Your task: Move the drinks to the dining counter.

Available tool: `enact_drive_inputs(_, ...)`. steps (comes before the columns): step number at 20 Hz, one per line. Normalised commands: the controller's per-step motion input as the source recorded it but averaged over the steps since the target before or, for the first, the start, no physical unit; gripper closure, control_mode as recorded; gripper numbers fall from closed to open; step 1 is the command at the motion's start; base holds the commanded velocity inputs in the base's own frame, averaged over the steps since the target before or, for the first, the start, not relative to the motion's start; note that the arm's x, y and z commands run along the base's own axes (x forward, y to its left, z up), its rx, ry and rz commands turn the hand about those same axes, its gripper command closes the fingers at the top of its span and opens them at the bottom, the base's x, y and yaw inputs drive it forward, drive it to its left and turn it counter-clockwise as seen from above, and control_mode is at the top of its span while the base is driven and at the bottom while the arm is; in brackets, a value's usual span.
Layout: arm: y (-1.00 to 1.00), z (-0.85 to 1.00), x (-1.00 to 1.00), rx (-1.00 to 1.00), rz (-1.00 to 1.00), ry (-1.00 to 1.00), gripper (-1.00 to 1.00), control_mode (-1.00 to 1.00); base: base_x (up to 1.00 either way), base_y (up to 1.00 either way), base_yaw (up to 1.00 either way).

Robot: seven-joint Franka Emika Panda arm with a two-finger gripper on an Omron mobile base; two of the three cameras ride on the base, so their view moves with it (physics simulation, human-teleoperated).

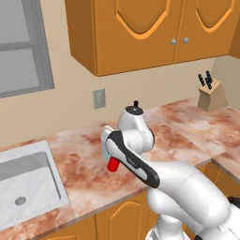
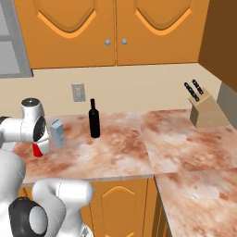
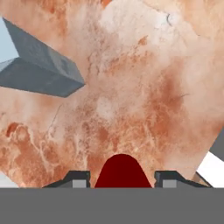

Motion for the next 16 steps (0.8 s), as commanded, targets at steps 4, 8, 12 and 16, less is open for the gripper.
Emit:
enact_drive_inputs(4, -0.11, 0.44, -0.33, 0.00, -0.25, 0.03, 1.00, -1.00, 0.00, 0.00, 0.00)
enact_drive_inputs(8, -0.36, 0.67, -0.34, -0.06, 0.00, 0.06, 1.00, -1.00, 0.00, 0.00, 0.00)
enact_drive_inputs(12, -0.41, 0.76, -0.66, -0.10, 0.05, 0.03, 1.00, -1.00, 0.00, 0.00, 0.00)
enact_drive_inputs(16, -0.12, 0.22, -0.23, -0.02, 0.01, 0.01, 1.00, 1.00, -0.75, -0.03, 0.11)
